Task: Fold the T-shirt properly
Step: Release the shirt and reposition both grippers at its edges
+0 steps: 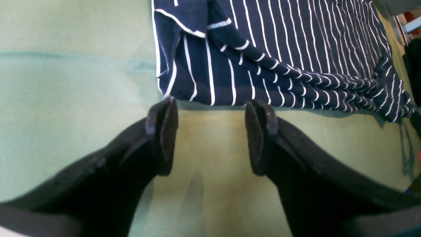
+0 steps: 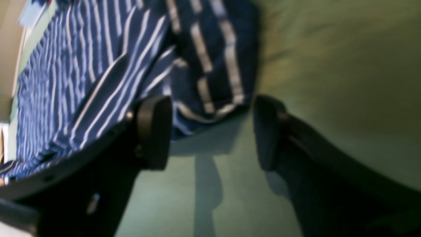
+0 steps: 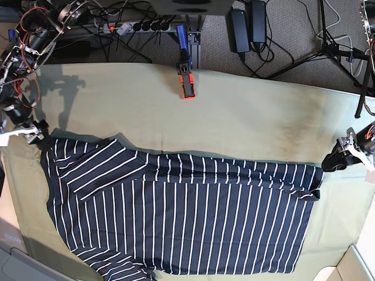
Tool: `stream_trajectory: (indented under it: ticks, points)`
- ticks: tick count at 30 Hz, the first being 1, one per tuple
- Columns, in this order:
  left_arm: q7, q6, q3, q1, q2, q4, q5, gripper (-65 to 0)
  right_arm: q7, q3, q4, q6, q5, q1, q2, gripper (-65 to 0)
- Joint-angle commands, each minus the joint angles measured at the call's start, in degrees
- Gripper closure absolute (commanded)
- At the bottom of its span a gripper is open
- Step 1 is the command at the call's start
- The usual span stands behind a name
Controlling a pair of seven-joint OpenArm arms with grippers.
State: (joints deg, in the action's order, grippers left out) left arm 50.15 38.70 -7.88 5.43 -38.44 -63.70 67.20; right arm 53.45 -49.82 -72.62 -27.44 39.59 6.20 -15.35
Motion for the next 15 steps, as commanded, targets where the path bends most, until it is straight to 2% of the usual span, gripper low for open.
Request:
stream_trajectory:
  ticks: [1,4,8,15]
  points:
    - [-0.5,1.3,-0.5,1.1,-1.4,-0.9,1.9,-35.9,-1.1,-0.6,-1.0,-1.9,1.1,0.7,-1.7,-38.6]
    - [0.9,1.3,-0.5,1.1,-1.4,-0.9,4.2,-35.9,-0.9,-0.8,-0.9,-1.9,1.1,0.6,-3.0,-38.6]
    - [2.9,1.3,-0.5,1.1,-1.4,-0.9,8.0,-35.9,-1.0,-0.8,0.8,-1.9,1.2,0.6,-3.0,-38.6]
    - [3.7,1.3,-0.5,1.1,-1.4,-1.2,9.3,-35.9,-2.6,-0.8,5.7,-1.9,2.5,1.0,-2.5,-38.6]
